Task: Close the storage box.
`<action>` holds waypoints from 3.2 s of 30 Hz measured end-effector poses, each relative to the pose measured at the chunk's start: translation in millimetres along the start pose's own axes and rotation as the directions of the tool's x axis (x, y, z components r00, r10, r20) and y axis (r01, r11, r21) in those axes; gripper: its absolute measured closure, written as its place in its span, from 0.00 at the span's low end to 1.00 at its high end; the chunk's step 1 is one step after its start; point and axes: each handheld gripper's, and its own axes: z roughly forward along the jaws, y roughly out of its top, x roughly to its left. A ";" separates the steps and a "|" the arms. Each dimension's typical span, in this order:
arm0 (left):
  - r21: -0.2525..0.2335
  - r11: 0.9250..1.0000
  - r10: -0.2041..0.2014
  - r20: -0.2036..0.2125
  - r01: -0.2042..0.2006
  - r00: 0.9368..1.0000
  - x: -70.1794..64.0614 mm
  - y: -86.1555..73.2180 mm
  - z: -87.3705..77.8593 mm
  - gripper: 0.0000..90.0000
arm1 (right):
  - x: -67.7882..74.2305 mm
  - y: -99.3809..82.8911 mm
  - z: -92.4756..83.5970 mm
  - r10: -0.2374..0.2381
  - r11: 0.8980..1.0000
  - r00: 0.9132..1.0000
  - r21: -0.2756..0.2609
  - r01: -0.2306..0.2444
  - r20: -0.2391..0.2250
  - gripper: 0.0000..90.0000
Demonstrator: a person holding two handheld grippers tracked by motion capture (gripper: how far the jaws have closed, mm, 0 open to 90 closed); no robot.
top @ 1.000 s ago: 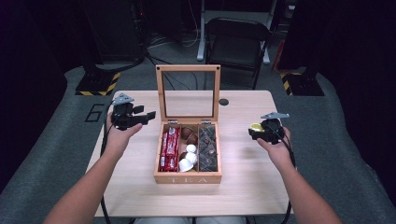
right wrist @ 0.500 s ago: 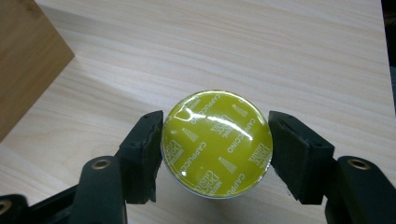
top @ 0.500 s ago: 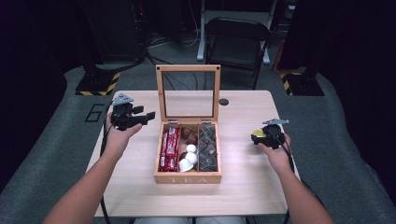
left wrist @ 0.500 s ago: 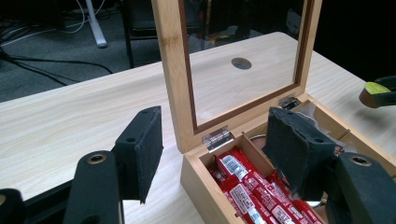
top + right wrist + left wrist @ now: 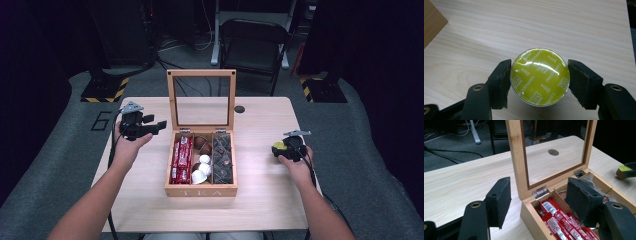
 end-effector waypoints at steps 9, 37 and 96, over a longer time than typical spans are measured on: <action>0.005 1.000 0.002 0.003 -0.002 1.000 0.0 -1.4 0.5 0.41 | -2.5 -3.6 2.7 0.010 1.000 1.000 0.016 -0.010 0.003 0.41; 0.006 1.000 -0.004 -0.001 0.004 1.000 0.2 -1.4 0.9 0.41 | 17.3 47.2 -36.9 -0.061 0.993 0.996 -0.109 0.054 -0.063 0.34; 0.016 1.000 0.019 0.041 -0.020 0.999 -15.6 10.9 18.6 0.41 | 118.3 158.8 1.6 -0.210 0.972 0.953 -0.153 0.179 -0.217 0.35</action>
